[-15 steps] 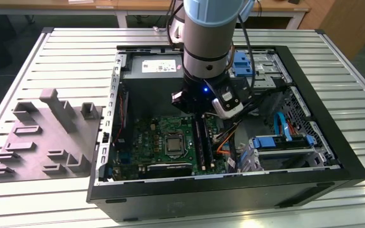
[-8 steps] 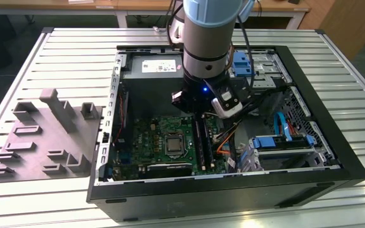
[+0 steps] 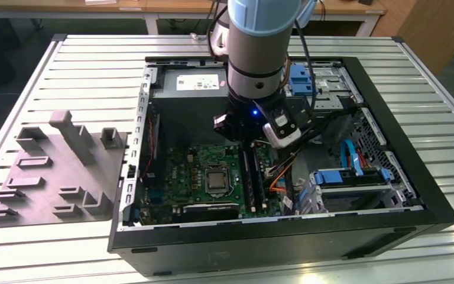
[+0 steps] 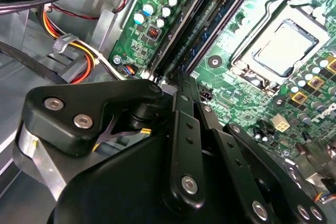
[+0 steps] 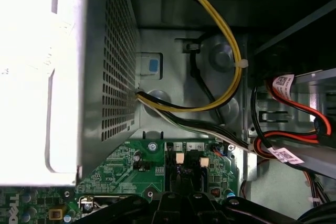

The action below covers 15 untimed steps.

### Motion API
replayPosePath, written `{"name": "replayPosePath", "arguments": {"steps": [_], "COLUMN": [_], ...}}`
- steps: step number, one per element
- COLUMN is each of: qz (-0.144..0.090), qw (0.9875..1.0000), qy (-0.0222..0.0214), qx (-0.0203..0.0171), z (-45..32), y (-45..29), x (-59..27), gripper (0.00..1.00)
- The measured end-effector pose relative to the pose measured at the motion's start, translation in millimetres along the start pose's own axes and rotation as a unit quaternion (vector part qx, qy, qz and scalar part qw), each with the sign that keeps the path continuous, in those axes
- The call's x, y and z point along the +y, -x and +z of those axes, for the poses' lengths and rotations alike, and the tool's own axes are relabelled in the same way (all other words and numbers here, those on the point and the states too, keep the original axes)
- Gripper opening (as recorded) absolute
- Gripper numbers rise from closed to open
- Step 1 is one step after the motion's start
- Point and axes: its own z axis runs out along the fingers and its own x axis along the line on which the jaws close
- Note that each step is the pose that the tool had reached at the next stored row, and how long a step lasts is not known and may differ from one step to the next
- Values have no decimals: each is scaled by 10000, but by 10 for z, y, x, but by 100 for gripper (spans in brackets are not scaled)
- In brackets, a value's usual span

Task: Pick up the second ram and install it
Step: 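Press down the second ram until it locks into place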

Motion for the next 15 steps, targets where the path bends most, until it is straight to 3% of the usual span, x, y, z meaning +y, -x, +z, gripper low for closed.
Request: {"name": "replayPosePath", "arguments": {"steps": [11, 15], "qz": [0, 0], "qw": [10000, 10000], "qy": [1, -6], "qx": [-1, 0], "z": [-5, -93], "y": [1, 5], "x": [0, 6], "gripper": [10, 10]}}
